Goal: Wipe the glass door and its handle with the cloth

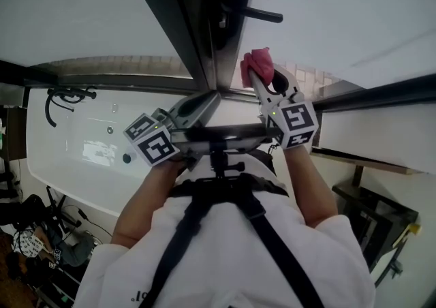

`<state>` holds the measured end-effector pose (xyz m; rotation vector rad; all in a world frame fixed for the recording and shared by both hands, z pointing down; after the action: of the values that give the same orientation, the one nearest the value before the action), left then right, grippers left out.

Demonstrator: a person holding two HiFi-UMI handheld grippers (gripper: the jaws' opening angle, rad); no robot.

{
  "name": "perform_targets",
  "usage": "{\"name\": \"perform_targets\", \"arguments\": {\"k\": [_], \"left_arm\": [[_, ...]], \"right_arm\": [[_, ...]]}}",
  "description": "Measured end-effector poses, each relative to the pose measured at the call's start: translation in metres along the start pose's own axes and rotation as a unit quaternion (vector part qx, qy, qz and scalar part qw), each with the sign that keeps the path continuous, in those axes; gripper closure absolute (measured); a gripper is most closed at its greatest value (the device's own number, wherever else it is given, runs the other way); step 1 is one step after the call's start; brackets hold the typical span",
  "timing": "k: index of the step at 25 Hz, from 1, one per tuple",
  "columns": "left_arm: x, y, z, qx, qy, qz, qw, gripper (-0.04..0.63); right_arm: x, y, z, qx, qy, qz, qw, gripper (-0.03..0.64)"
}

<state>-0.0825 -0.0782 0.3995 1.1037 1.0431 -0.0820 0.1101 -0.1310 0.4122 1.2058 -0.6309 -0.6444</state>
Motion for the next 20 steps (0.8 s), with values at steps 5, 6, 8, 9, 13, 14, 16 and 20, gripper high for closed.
{"name": "perform_targets", "arguments": {"k": [5, 6, 8, 9, 13, 14, 16, 20], "left_arm": [[0.0, -0.002, 0.005, 0.0, 0.009, -0.005, 0.9999, 0.603], [0.0, -0.003, 0.005, 0.001, 0.012, -0.008, 0.9999, 0.603], [0.0, -0.004, 0.005, 0.001, 0.015, -0.012, 0.9998, 0.603], [0.0, -0.004, 0.005, 0.001, 0.016, -0.013, 0.9998, 0.603], [0.001, -0.003, 0.006, -0.001, 0.019, -0.015, 0.9997, 0.603], [0.002, -0.002, 0.006, -0.001, 0.02, -0.016, 0.9997, 0.603], [0.002, -0.002, 0.006, -0.001, 0.02, -0.017, 0.9996, 0.603], [0.002, -0.002, 0.006, -0.003, 0.021, -0.018, 0.9996, 0.603]], "right_arm": [[0.002, 0.001, -0.004, 0.001, 0.009, 0.004, 1.0, 0.505], [0.002, 0.001, -0.005, 0.002, 0.01, 0.004, 1.0, 0.505], [0.001, -0.001, -0.007, 0.006, 0.012, 0.006, 1.0, 0.505], [0.002, -0.002, -0.008, 0.008, 0.013, 0.007, 1.0, 0.505], [0.001, -0.006, -0.011, 0.014, 0.014, 0.007, 1.0, 0.505], [0.0, -0.007, -0.012, 0.014, 0.013, 0.006, 1.0, 0.505], [-0.002, -0.009, -0.012, 0.013, 0.011, 0.004, 1.0, 0.505], [-0.004, -0.015, -0.014, 0.015, 0.005, 0.008, 1.0, 0.506]]}}
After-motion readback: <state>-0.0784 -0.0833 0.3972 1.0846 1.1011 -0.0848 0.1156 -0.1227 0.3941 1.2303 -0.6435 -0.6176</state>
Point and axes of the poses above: the fingertips, and each gripper's own axes: z forward along the fingers, x to its right, y out of its underside, the point moved 7 cm from there along -z, backward along the fingers, and after that the axes turned 12 degrees about -y, right-handed, at the moved point
